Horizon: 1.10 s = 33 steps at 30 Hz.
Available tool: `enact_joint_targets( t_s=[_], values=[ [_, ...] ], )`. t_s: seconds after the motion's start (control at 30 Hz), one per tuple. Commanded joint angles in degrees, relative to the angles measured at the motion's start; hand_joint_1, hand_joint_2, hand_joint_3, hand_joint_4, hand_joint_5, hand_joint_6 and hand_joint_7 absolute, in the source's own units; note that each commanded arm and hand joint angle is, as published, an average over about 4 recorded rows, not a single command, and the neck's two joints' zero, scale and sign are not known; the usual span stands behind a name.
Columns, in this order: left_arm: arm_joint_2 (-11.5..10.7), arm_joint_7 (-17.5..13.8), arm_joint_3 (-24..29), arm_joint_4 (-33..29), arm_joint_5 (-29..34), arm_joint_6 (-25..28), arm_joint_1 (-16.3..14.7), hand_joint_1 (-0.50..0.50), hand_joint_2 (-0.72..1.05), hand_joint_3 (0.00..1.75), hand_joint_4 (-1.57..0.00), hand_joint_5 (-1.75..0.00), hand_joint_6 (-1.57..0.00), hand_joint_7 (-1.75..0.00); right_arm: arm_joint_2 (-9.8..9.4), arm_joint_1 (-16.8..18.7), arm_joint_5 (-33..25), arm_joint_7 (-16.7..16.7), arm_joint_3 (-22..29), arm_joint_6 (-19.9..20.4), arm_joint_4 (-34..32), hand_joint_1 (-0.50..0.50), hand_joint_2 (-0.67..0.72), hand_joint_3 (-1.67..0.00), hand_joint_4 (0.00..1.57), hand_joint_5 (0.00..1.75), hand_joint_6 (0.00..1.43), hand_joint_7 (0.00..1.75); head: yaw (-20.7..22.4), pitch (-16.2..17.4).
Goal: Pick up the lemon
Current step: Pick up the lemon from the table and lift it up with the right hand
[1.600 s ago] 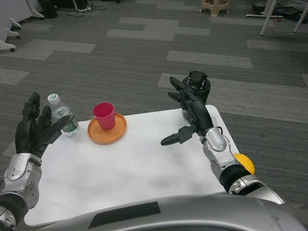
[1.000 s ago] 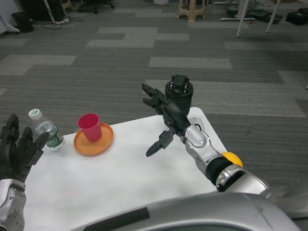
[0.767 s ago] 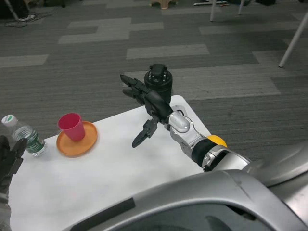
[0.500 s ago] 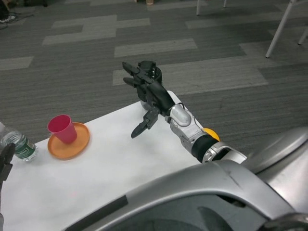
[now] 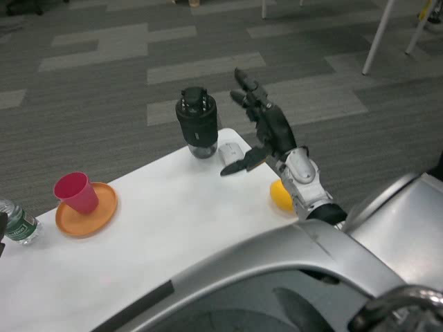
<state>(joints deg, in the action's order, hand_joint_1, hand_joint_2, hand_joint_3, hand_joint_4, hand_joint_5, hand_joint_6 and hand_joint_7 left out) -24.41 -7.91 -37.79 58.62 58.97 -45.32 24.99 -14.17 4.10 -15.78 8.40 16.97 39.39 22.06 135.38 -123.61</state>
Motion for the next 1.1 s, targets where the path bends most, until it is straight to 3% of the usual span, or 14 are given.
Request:
enact_joint_targets(
  t_s=[0.03, 0.17, 0.4, 0.6, 0.73, 1.1],
  values=[
    [-0.46, 0.00, -0.72, 0.82, -0.33, 0.89, 1.84, 0.50, 0.96, 0.09, 0.00, 0.00, 0.00, 0.00, 0.59, 2.52, -0.19, -0.56, 4.52, 0.44, -2.17, -0.12, -0.03, -0.18, 0.00, 0.48, 0.00, 0.00, -1.33, 0.39],
    [-0.46, 0.00, -2.06, 1.41, -0.26, 1.42, 3.09, 0.50, 0.96, 0.09, 0.00, 0.00, 0.00, 0.00, 1.47, 5.00, -0.30, -0.76, 9.44, 0.42, -3.51, -0.12, -0.03, -0.16, 0.00, 0.48, 0.00, 0.00, -2.72, 0.76],
    [-0.77, 0.00, -2.68, 1.67, -0.26, 1.72, 3.84, 0.50, 0.96, 0.09, 0.00, 0.00, 0.00, 0.00, 1.78, 8.16, -0.43, -0.41, 13.27, 0.25, -3.73, -0.12, -0.03, -0.18, 0.00, 0.48, 0.00, 0.00, -4.30, 0.31],
    [-0.75, 0.05, -3.69, 1.94, 0.40, 2.16, 3.93, 0.50, 0.96, 0.09, 0.00, 0.00, 0.00, 0.00, 4.90, 11.35, -0.63, 0.43, 17.42, 0.27, -0.20, -0.14, 0.08, -0.20, 0.00, 0.48, 0.00, 0.00, -4.99, -0.12],
    [-0.70, 0.07, -3.98, 2.22, 0.53, 2.19, 4.13, 0.50, 0.96, 0.09, 0.00, 0.00, 0.00, 0.00, 6.15, 12.38, -1.16, 1.94, 17.49, 0.31, 2.02, -0.19, 0.19, -0.24, 0.00, 0.48, 0.00, 0.00, -5.57, -0.25],
    [-0.55, 0.09, -5.49, 3.03, 1.06, 2.60, 4.98, 0.50, 0.96, 0.09, 0.00, 0.00, 0.00, 0.00, 7.93, 12.73, -2.45, 7.68, 15.86, 0.25, 9.76, -0.25, 0.44, -0.16, 0.00, 0.48, 0.00, 0.00, -6.99, -0.62]
  ],
)
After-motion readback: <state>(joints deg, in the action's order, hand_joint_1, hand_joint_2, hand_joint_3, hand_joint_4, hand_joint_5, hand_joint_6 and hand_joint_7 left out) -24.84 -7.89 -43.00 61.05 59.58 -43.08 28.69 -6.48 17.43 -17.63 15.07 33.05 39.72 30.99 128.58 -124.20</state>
